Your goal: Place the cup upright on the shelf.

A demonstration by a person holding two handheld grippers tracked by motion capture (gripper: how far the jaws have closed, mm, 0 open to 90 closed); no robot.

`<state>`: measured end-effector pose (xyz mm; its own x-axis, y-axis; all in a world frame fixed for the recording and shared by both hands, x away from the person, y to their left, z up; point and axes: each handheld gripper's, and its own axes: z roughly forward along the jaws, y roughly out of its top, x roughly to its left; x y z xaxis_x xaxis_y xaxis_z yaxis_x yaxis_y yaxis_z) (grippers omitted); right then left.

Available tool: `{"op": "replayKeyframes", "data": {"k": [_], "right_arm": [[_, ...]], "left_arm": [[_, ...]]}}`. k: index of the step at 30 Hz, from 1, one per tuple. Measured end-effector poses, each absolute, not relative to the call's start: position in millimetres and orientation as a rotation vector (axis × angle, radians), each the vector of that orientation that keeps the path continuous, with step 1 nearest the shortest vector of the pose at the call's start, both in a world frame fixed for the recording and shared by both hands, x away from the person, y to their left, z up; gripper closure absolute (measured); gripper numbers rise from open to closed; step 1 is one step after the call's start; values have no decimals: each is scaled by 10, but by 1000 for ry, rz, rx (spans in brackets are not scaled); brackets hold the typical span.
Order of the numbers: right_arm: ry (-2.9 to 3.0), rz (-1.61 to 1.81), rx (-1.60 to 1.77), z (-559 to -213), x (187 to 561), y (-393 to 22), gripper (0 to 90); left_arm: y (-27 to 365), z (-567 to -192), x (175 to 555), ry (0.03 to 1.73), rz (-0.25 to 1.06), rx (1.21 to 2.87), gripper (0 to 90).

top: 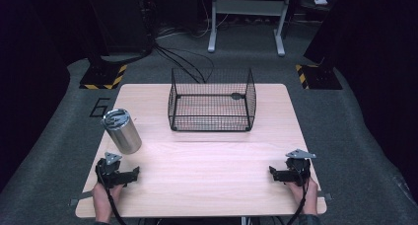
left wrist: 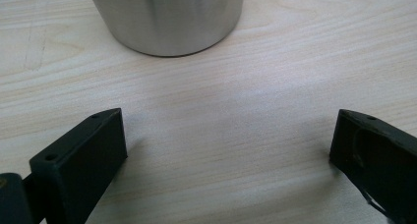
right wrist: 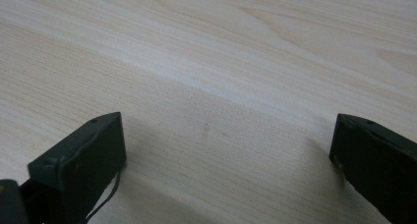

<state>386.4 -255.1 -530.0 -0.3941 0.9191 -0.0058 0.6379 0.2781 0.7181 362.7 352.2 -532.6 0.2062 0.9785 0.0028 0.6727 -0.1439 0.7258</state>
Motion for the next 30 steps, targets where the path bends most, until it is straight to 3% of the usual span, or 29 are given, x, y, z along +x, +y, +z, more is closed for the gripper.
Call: {"op": "replayKeyframes", "data": {"k": [30], "right_arm": [[2139,900,1389,-5302,3869,-2555,1]], "left_arm": [[3552,-5320,3625,1467,634,1887,2]]}}
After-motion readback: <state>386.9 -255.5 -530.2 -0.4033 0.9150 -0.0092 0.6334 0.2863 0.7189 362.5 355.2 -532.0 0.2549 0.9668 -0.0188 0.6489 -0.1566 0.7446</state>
